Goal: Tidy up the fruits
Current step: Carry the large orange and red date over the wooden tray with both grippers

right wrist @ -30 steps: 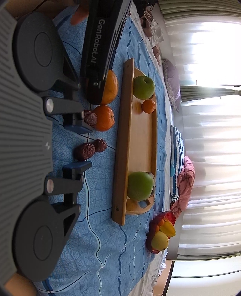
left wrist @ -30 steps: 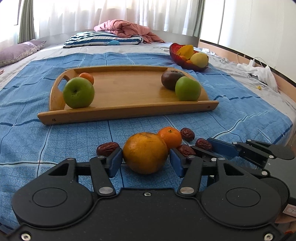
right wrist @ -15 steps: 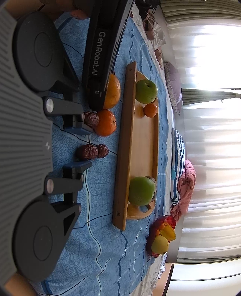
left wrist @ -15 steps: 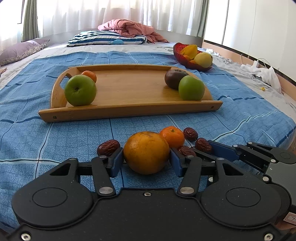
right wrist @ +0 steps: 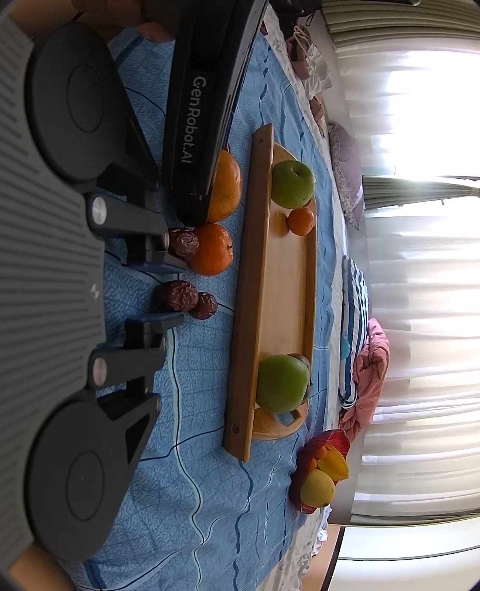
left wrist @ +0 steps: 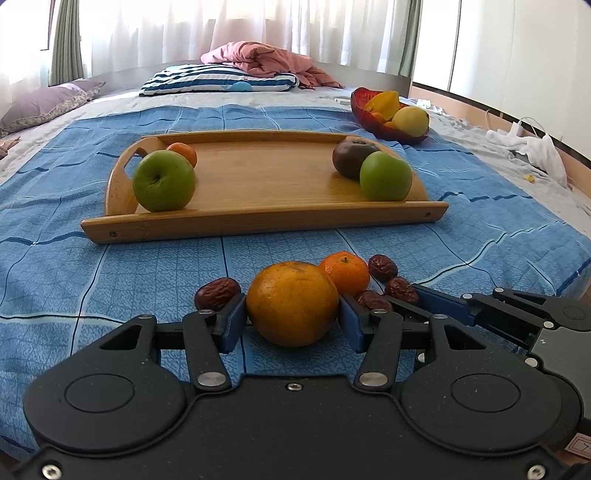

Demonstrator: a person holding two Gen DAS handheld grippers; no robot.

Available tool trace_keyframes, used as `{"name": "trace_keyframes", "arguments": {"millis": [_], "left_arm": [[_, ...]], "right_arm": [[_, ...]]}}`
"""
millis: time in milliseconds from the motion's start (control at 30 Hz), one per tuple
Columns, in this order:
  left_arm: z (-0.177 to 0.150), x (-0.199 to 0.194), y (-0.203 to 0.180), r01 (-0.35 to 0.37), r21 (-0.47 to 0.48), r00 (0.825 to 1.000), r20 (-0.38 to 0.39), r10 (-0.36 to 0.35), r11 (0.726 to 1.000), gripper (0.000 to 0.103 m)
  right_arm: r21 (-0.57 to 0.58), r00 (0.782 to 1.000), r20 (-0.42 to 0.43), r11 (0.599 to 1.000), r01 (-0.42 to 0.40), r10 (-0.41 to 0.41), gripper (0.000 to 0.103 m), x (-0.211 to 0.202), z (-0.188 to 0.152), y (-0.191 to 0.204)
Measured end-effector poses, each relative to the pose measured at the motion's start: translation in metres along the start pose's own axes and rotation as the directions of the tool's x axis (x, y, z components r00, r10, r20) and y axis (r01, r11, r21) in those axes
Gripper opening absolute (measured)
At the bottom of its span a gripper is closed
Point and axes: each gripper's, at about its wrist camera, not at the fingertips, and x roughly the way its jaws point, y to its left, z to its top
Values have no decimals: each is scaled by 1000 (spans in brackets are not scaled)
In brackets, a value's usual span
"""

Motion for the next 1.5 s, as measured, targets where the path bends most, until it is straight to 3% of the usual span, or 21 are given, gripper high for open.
{"name": "trace_keyframes", "arguments": {"millis": [433,833,1267,1500], "left_arm": [[4,-10,-6,-36,39,999,33,35,999,51],[31,-18,5,-56,23,995,82,54,998,51],[92,-16,32,-58,1,990,128,58,998,50],[133,0,49,-46,-36,992,116,50,998,50]], "right_arm": [[8,999,30,1000,28,-28,21,-5,5,-1],[27,995,78,998,60,-62,21,-4,23,-9],[124,990,120,990,59,-74,21,10,87,-42],[117,991,113,992,52,-66,21,27,126,-57]]}}
